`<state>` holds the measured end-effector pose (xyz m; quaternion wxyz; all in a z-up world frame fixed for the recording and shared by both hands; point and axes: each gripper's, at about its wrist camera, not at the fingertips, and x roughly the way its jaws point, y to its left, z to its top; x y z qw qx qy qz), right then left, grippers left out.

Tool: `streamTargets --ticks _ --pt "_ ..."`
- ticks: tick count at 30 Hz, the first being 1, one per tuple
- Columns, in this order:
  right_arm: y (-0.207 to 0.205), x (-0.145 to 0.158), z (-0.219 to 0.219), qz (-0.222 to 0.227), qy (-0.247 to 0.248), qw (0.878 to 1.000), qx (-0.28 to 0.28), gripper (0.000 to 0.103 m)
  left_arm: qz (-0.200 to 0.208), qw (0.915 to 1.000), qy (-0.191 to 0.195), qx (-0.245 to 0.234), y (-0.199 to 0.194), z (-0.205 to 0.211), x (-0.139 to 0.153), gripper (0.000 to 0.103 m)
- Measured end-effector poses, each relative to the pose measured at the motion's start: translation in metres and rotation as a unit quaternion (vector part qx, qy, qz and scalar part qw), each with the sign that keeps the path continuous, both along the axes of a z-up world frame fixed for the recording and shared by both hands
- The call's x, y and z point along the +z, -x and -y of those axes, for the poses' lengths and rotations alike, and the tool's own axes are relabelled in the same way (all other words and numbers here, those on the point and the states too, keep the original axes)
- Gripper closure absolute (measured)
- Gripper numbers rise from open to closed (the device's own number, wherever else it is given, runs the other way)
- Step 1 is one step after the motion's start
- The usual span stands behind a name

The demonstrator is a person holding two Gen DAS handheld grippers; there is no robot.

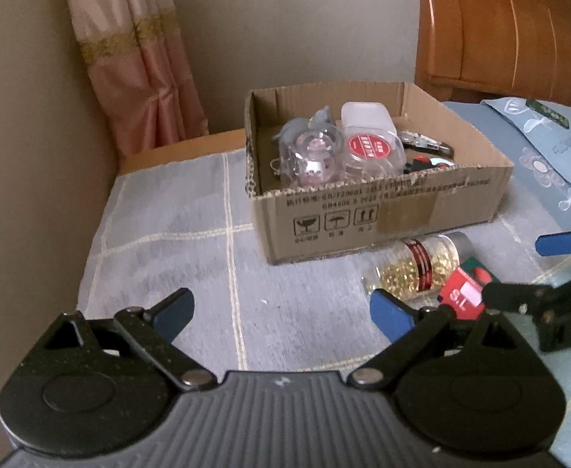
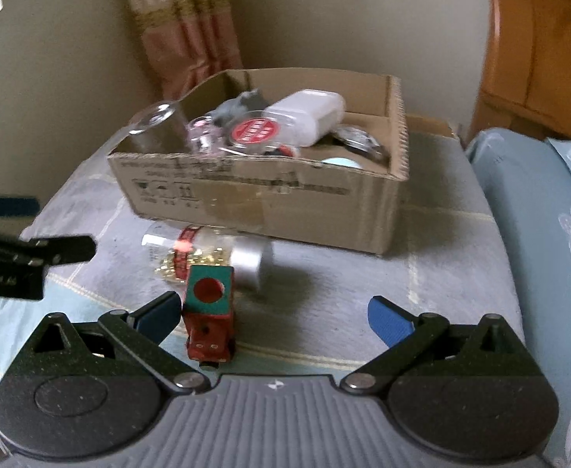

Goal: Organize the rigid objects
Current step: 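Move both tools back over the gold capsule bottle and red toy train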

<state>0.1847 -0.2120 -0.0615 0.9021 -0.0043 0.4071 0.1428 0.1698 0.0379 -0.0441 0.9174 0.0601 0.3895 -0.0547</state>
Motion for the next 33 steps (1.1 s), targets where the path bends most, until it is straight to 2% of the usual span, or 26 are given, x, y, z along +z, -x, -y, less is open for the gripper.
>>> streamTargets --ticks 9,16,23,33 --pt "0.005 -0.002 0.021 -0.007 0.014 0.999 -0.039 0.0 0.001 0.9999 0.016 -0.002 0.005 -0.004 0.0 0.006" --pt "0.004 -0.005 -0.001 -0.008 0.008 1.0 0.002 0.0 -0.002 0.9998 0.02 -0.006 0.006 -0.004 0.0 0.006" --pt "-0.004 -0.023 -0.028 -0.003 0.048 0.999 0.014 0.0 -0.007 0.9998 0.018 -0.001 0.005 -0.005 -0.002 0.006" --pt "0.001 -0.03 0.01 -0.011 0.066 0.998 -0.023 0.0 -0.012 0.9996 0.02 -0.014 0.002 0.004 -0.003 0.006"
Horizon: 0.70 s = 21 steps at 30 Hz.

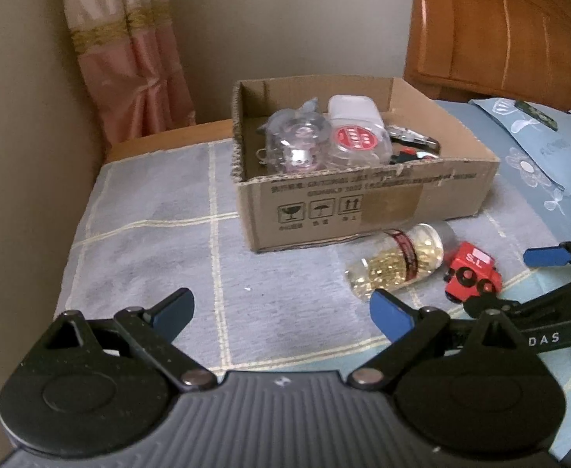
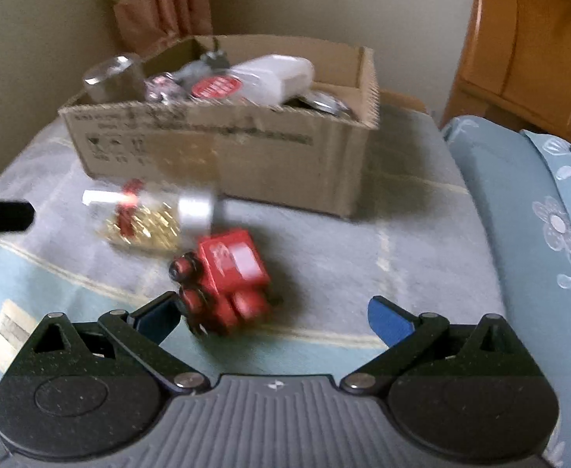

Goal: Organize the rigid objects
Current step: 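Move both tools back over the gold capsule bottle and red toy train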

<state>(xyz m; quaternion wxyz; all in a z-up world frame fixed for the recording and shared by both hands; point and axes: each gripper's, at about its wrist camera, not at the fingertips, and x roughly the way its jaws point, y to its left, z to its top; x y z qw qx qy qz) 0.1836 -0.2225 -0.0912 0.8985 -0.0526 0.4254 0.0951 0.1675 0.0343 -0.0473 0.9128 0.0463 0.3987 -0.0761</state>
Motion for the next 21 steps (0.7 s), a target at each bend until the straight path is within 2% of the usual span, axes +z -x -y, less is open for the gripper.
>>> streamTargets --ticks 3,8,14,21 --pt "0.003 -0.007 0.014 -0.008 -0.003 1.0 -0.011 0.0 0.001 0.9999 -0.005 -0.012 -0.002 0.007 0.0 0.006" --pt "0.003 -0.01 0.025 0.005 0.0 1.0 -0.029 0.0 0.002 0.9991 -0.008 -0.042 -0.008 0.023 -0.001 0.006" --pt "-0.007 -0.013 0.039 0.014 -0.003 0.998 -0.053 0.0 -0.016 0.9975 -0.024 -0.064 -0.021 0.042 -0.019 0.006" --pt "-0.007 -0.011 0.059 0.014 -0.008 0.997 -0.073 0.0 -0.032 0.9988 -0.035 -0.013 -0.037 0.03 -0.029 0.006"
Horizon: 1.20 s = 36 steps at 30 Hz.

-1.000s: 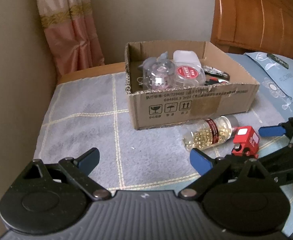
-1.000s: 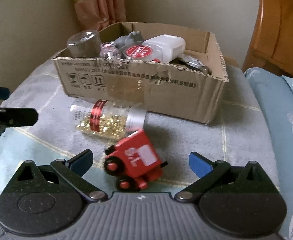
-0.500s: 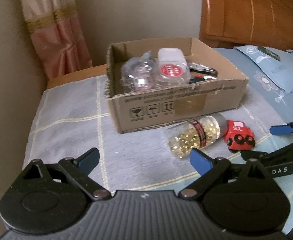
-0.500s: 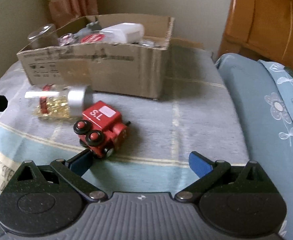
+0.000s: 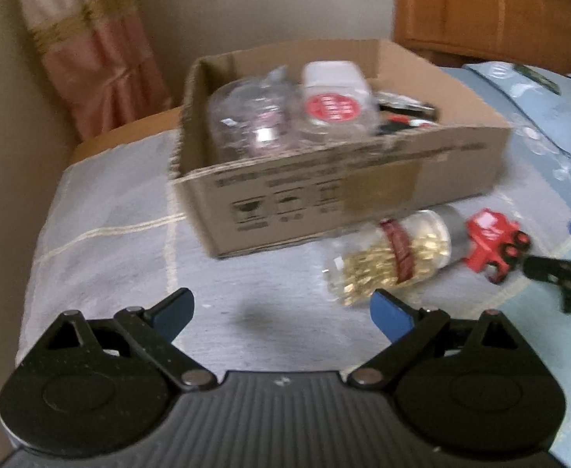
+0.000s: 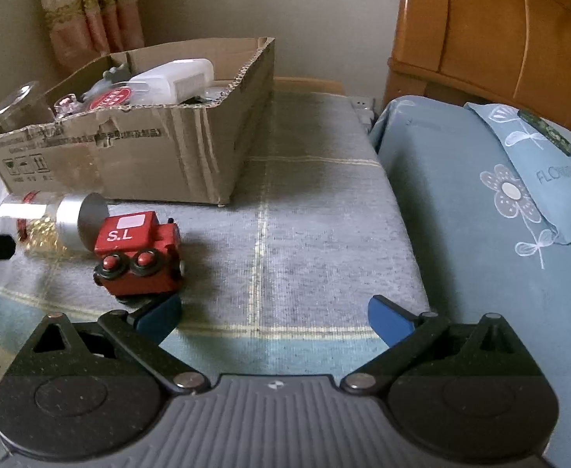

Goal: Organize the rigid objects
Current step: 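Move both tools back over the gold capsule bottle and red toy train, then grasp the gold capsule bottle with the left tool while the right tool grasps the red train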

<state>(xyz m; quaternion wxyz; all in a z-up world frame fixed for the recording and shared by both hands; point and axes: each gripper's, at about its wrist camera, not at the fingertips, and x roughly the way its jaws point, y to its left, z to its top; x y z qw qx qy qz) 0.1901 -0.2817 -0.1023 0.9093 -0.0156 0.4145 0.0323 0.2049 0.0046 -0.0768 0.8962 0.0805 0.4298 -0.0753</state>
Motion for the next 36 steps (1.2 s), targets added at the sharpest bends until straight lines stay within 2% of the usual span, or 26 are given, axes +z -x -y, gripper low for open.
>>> streamTargets --ticks 3,6,11,12,15,21,24,36 --pt "0.005 0.003 -0.006 -0.004 -0.026 0.999 0.036 0.0 -0.004 1.0 0.003 0.003 0.002 -0.001 0.002 0.006" --pt "0.009 0.003 -0.019 -0.001 -0.042 0.996 0.078 0.0 -0.01 0.9993 0.023 -0.029 0.008 0.009 0.005 0.006" --pt "0.002 -0.004 -0.05 0.028 0.006 0.994 0.108 0.0 -0.017 0.9968 0.043 -0.065 0.01 0.038 0.003 0.006" --pt "0.002 -0.005 -0.052 0.033 0.003 0.993 0.113 0.0 -0.016 0.9967 0.043 -0.067 0.009 0.043 0.002 0.006" --pt "-0.001 -0.006 -0.048 0.046 -0.002 0.992 0.116 0.0 -0.013 0.9969 0.04 -0.066 0.005 0.054 0.0 0.006" --pt "-0.002 -0.01 -0.03 0.065 -0.006 0.992 0.103 0.0 -0.009 0.9979 0.053 -0.035 -0.002 0.061 -0.005 0.006" --pt "-0.003 -0.01 -0.026 0.068 -0.006 0.993 0.098 0.0 -0.008 0.9977 0.064 -0.023 -0.006 0.063 -0.007 0.005" --pt "0.0 -0.01 -0.026 0.061 -0.004 0.993 0.097 0.0 0.012 0.9988 0.048 0.003 -0.007 0.05 -0.009 0.004"
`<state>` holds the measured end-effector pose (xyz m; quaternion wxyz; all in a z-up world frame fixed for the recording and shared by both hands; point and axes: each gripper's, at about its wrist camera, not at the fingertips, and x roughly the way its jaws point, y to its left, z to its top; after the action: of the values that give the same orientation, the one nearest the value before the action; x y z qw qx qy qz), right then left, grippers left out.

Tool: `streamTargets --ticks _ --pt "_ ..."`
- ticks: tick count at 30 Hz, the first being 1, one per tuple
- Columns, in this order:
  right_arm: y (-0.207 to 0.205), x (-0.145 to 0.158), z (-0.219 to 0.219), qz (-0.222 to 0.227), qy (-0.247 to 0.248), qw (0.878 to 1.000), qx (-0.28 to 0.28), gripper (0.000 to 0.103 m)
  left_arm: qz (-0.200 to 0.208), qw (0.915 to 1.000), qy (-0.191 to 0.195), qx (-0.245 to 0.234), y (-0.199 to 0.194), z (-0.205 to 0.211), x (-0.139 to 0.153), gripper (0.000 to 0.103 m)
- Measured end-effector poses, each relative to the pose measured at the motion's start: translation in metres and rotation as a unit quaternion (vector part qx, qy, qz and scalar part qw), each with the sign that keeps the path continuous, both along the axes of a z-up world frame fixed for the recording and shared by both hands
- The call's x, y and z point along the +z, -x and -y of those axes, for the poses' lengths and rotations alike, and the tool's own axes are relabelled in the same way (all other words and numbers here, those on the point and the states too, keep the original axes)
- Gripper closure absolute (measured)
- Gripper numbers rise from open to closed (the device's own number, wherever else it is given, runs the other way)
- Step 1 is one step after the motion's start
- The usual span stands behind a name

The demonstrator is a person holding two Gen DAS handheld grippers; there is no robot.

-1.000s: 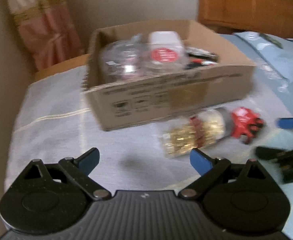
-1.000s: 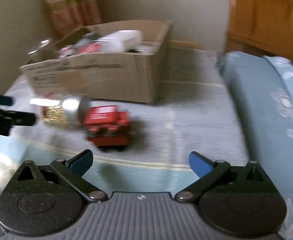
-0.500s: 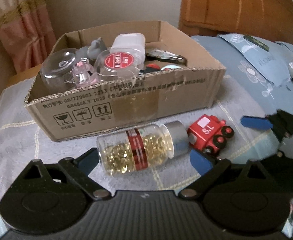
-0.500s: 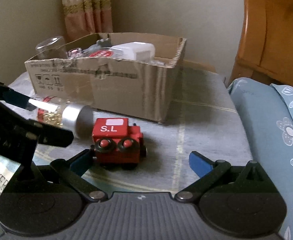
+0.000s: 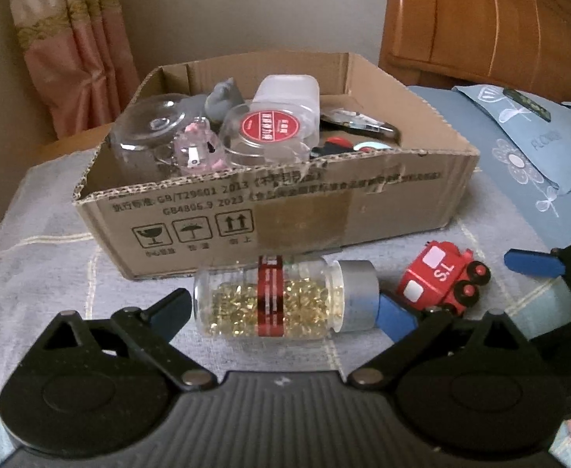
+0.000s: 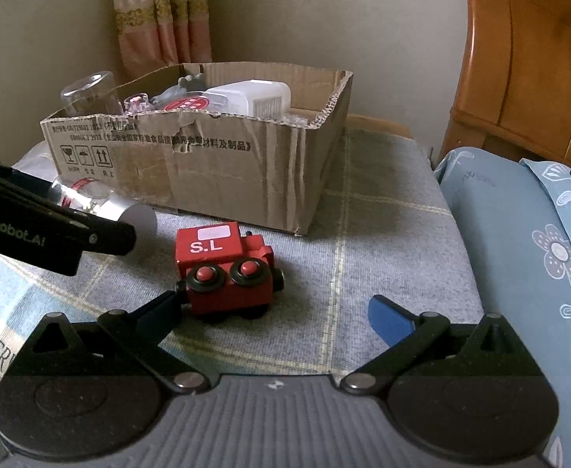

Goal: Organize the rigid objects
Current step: 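Grasp the gold capsule bottle with the left tool while the right tool grasps the red train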

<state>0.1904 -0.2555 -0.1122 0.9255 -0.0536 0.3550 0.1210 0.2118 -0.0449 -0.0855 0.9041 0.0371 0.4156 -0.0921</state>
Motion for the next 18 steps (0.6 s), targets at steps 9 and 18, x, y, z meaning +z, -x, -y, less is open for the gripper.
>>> streamTargets --ticks 9,18 --pt "-0.012 0.002 -0.009 -0.006 0.002 1.0 0.027 0.0 -0.002 0.9999 -0.016 -0.006 -0.011 0.007 -0.009 0.004" --pt "-0.017 0.004 -0.017 -0.002 0.009 0.998 0.055 0.005 -0.001 0.9998 -0.001 -0.017 -0.013 0.003 -0.009 0.006"
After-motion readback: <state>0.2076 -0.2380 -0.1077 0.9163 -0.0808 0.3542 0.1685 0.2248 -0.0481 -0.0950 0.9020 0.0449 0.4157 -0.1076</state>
